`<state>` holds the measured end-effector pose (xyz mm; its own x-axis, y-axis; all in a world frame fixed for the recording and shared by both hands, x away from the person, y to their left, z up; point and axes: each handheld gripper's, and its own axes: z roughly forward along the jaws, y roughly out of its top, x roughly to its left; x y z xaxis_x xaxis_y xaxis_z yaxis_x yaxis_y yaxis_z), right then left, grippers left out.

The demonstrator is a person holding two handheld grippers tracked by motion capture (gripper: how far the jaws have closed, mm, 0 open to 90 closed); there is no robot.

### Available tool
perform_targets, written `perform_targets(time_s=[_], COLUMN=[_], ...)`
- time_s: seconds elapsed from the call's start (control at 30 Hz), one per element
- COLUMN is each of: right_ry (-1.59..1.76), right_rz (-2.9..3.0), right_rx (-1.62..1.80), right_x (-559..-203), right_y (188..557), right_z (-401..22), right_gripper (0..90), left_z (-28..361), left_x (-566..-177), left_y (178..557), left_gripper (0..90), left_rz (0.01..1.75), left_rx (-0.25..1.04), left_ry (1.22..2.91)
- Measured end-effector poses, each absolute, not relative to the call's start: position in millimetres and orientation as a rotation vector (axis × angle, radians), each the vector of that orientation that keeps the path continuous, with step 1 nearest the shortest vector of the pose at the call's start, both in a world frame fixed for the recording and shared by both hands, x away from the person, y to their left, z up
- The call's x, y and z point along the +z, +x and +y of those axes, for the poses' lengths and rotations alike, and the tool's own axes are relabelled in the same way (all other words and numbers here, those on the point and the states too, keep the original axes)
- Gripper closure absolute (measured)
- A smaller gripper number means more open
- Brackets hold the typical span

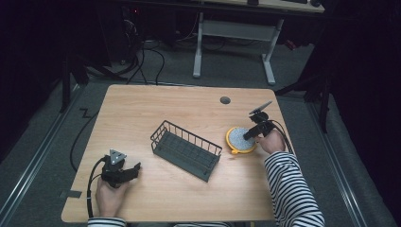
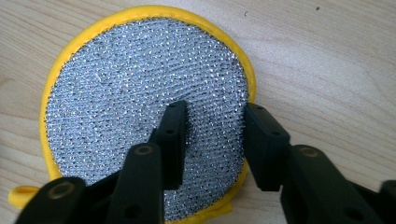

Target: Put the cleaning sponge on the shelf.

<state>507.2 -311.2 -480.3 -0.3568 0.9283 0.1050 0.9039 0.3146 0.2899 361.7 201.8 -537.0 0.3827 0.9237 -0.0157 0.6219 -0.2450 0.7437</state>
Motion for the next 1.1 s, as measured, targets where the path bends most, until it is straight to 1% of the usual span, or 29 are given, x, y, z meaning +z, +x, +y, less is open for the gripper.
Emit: perform_targets(time_s=[0.2,0.37,0.73,1.1], right_ry=[1.677,1.664,1.663,1.598], right_rz=[2.47,2.45,2.403,2.368], right_rx=[0.481,0.539,0.696,0.822], right_x=[-479,-479,-476,-457], right_y=[503,498,491,481], right_z=[-310,-315,-322,-327], right_gripper=[77.8,84.7,87.3,87.6], left_z=[202,202,202,202], left_x=[-537,-537,-537,-537], left_y=[362,362,362,361], left_gripper=[28.5,28.5,28.5,28.4], left_rz=[1.326,1.326,1.326,1.328], left_rx=[0.572,0.572,0.573,0.574], left_ry=[1.971,1.971,1.971,1.97])
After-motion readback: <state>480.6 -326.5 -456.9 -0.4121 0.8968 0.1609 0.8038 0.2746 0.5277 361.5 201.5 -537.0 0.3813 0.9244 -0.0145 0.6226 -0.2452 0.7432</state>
